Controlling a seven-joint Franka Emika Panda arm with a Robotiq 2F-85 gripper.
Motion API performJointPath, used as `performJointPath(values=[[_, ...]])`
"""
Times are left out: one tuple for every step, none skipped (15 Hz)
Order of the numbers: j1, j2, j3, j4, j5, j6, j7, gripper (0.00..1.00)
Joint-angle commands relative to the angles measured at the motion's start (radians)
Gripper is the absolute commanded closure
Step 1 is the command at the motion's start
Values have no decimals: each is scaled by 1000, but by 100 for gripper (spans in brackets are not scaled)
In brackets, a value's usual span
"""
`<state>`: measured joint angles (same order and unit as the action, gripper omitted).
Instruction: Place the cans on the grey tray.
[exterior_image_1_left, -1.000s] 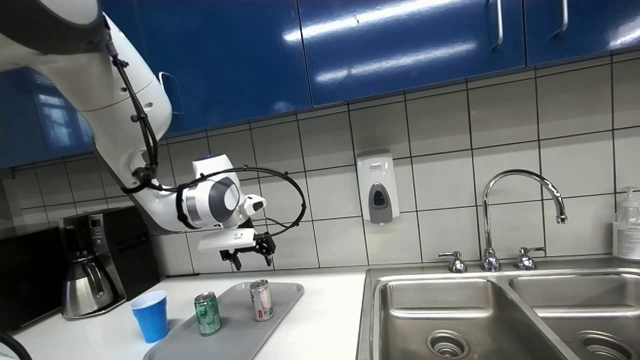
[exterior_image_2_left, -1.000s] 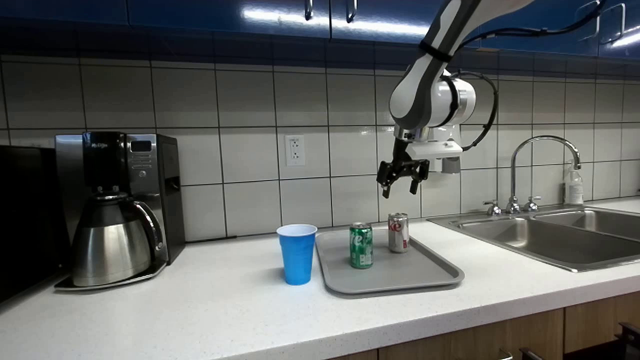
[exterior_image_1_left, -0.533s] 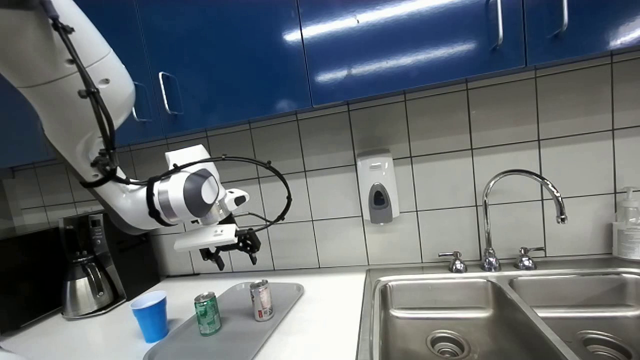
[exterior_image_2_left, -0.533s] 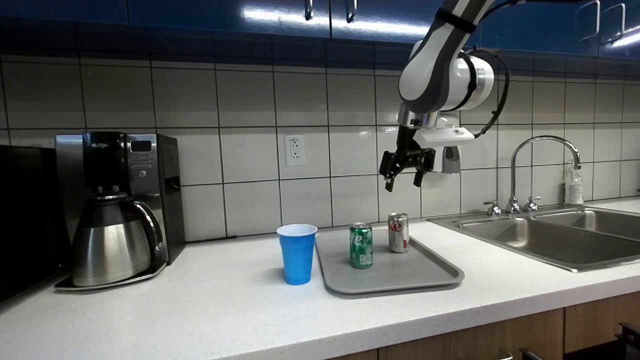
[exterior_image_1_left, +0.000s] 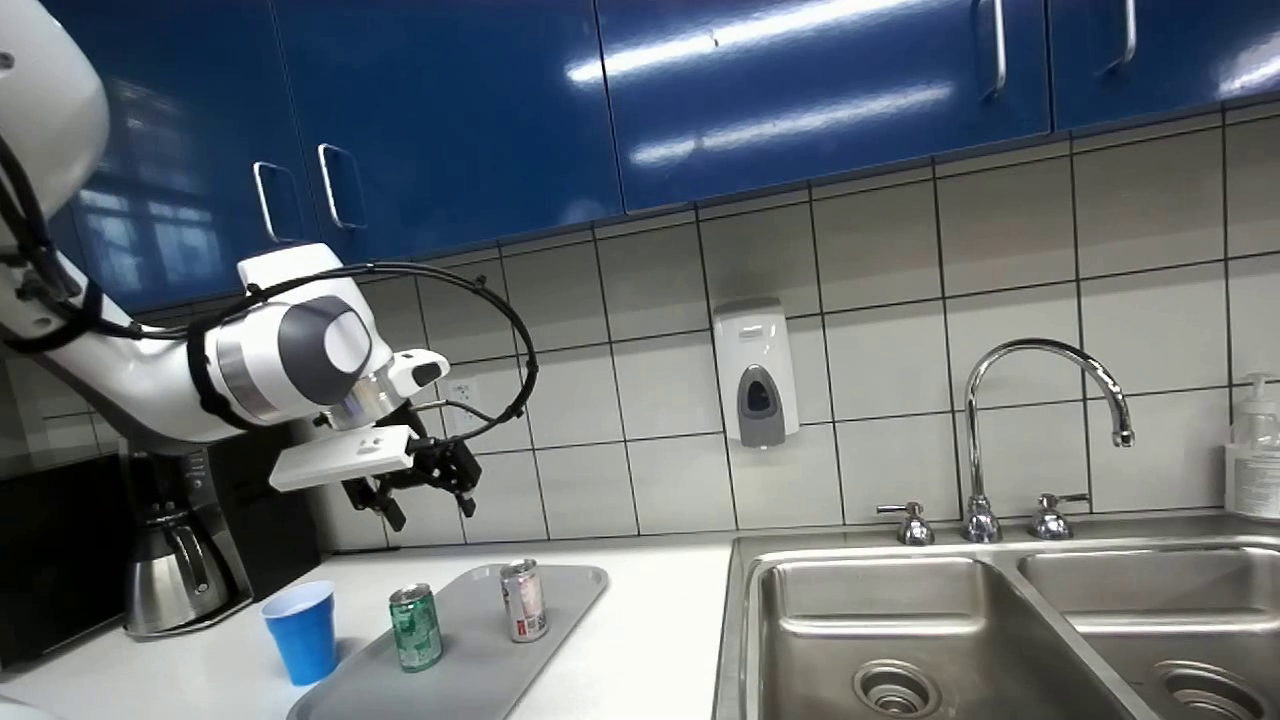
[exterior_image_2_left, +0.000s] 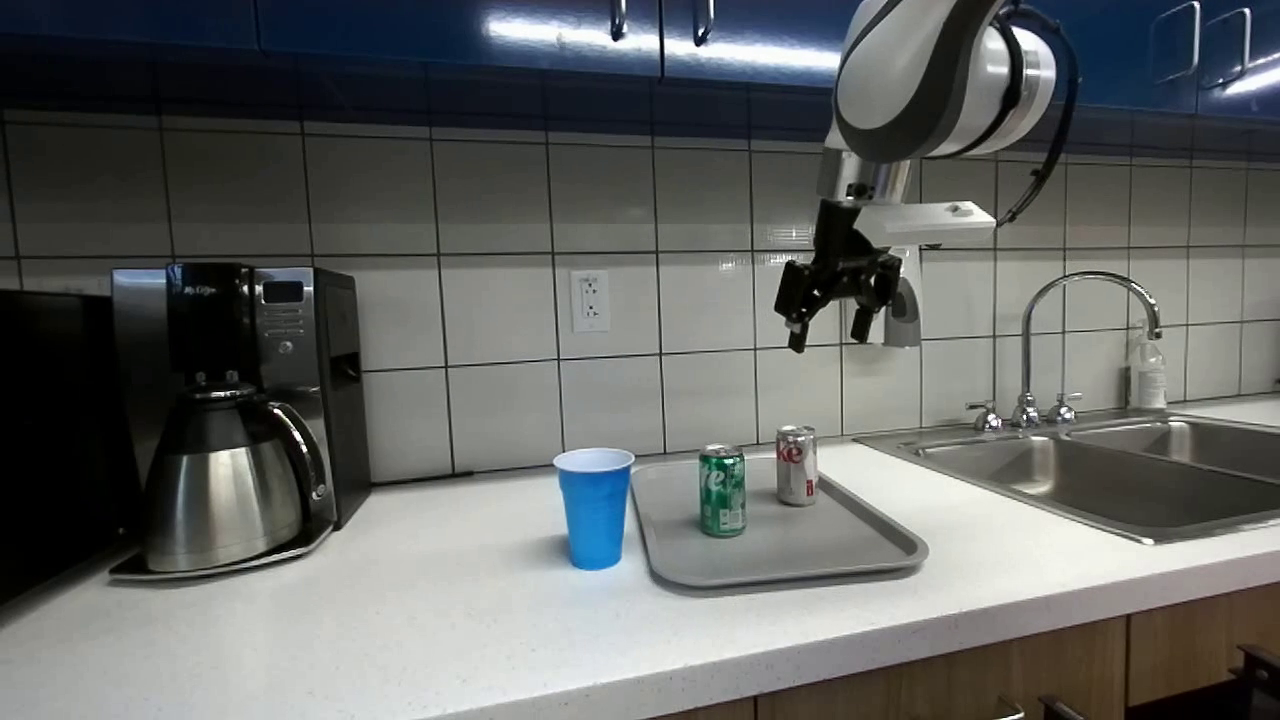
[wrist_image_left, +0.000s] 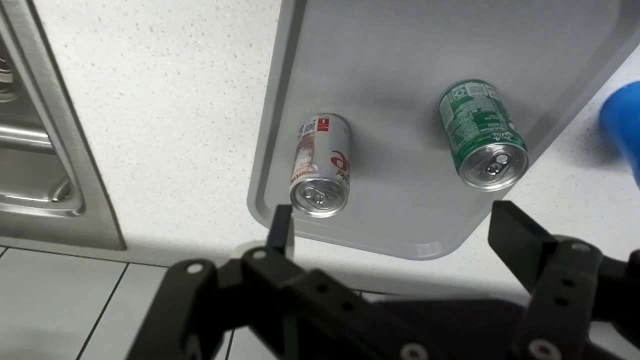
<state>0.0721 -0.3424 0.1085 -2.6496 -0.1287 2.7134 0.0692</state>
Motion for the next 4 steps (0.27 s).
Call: performJointPath(values=[[-5,-4,5,1,7,-2,-6,0],[-5,1,4,1,7,-1,-6,0],[-5,12,3,2,7,1,-6,0],[-4,19,3,3,7,1,-6,0]])
